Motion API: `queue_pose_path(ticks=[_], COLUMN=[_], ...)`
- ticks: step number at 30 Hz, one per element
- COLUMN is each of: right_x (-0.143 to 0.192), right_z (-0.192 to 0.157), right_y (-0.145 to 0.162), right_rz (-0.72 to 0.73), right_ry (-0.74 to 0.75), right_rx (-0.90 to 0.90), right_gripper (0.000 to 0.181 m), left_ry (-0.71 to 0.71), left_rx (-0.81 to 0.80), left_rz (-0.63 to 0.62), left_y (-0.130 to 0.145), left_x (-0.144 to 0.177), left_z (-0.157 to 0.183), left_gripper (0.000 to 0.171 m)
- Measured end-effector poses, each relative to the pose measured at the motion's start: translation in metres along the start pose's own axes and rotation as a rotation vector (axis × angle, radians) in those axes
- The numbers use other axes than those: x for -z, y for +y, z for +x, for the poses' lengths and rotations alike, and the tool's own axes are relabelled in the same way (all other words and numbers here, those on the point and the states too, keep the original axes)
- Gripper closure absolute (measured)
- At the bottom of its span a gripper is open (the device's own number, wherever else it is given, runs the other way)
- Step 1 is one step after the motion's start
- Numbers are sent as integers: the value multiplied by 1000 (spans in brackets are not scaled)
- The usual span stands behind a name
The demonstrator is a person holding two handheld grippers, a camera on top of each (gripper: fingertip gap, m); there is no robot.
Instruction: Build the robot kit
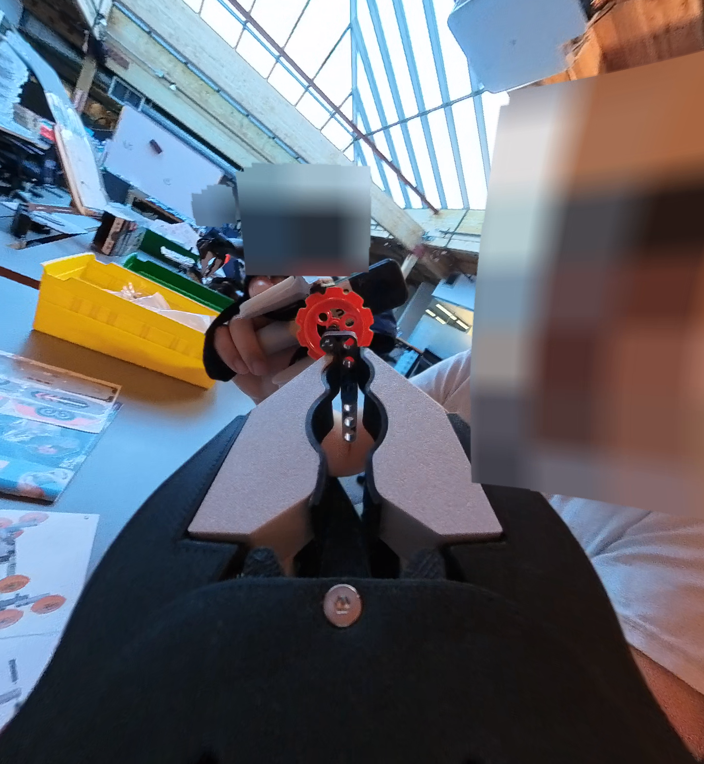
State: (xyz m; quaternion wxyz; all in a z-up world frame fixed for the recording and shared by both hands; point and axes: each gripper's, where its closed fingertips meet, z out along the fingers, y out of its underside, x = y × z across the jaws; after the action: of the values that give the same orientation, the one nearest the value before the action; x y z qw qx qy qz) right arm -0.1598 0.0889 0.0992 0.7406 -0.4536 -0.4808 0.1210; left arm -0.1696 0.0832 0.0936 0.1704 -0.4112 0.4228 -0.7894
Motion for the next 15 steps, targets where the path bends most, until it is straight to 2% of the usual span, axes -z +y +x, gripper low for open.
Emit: queue_pose_path(ticks=[5,10,15], right_x=[10,16,14], right_z=[-1,1,0], right_y=[-6,-8,-14], right_rz=[155,198,223], right_ry=[-12,-3,32], right_rx=[26,47,74], right_gripper=[142,142,142], left_ry=[-101,-228,-209], left_rx=[-67,-151,-150], left_rz=[-76,-148,-138], left_y=[3,5,3], left_x=[-11,-19,-19], left_z=[4,4,10], left_gripper=[169,168,168])
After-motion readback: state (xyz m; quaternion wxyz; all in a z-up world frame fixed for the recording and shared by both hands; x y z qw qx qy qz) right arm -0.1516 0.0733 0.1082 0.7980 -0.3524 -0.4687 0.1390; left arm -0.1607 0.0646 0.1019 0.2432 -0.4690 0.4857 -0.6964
